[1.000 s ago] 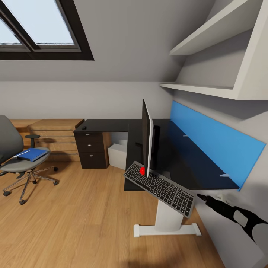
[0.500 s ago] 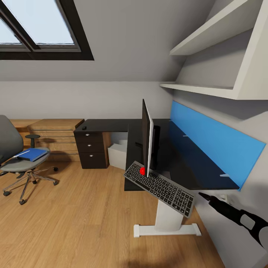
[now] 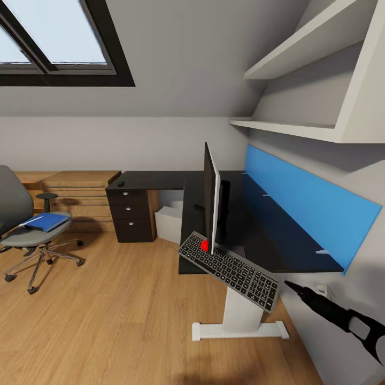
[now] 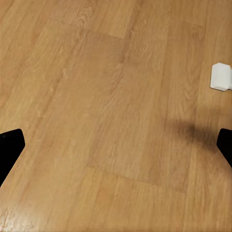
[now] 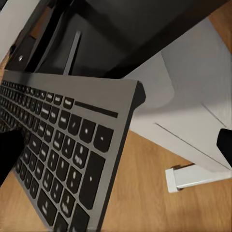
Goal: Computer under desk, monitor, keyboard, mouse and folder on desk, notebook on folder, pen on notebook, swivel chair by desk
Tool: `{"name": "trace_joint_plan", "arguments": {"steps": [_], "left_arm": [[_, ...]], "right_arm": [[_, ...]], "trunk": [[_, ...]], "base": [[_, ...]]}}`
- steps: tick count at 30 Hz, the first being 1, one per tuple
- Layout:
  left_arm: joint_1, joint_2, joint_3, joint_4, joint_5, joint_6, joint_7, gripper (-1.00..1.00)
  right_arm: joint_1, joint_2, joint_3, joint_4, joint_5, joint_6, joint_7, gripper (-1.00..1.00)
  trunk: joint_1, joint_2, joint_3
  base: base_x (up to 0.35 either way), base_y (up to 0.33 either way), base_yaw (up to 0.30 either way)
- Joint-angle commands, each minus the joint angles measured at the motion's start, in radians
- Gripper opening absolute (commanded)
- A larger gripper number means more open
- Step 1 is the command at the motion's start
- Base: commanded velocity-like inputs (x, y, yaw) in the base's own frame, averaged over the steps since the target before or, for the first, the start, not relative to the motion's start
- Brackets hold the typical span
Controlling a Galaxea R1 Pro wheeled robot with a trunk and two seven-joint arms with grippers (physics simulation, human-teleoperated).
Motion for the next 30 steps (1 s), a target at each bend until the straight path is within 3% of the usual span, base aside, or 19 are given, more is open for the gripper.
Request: {"name": "trace_joint_plan", "arguments": {"steps": [1,14,26,30], "left_arm": [[-0.001,0.0,-0.003,0.001,0.01,-0.003,-0.001,1.0],[-0.001,0.0,-0.003,0.001,0.01,-0.002,-0.001,1.0],[-0.001,-0.003,-0.005,0.001,0.01,-0.002,-0.002,1.0],[-0.001,-0.004,-0.005,0.001,0.01,-0.001,-0.002,1.0]], "right_arm": [[0.003,-0.001,-0.008,0.001,0.0,0.008,0.011,1.0],[0.027,-0.003,-0.008,0.001,0.0,-0.003,0.053,1.0],[0.036,-0.021,-0.008,0.001,0.0,-0.004,0.093,1.0],[0.037,-0.023,-0.008,0.001,0.0,-0.004,0.096,1.0]], "trunk": [[0.0,-0.001,-0.001],[0.0,-0.001,-0.001],[0.0,-0.001,-0.001],[0.015,-0.029,-0.014]], "base": [[0.0,0.0,0.0],[0.0,0.0,0.0],[0.0,0.0,0.0],[0.0,0.0,0.0]]}}
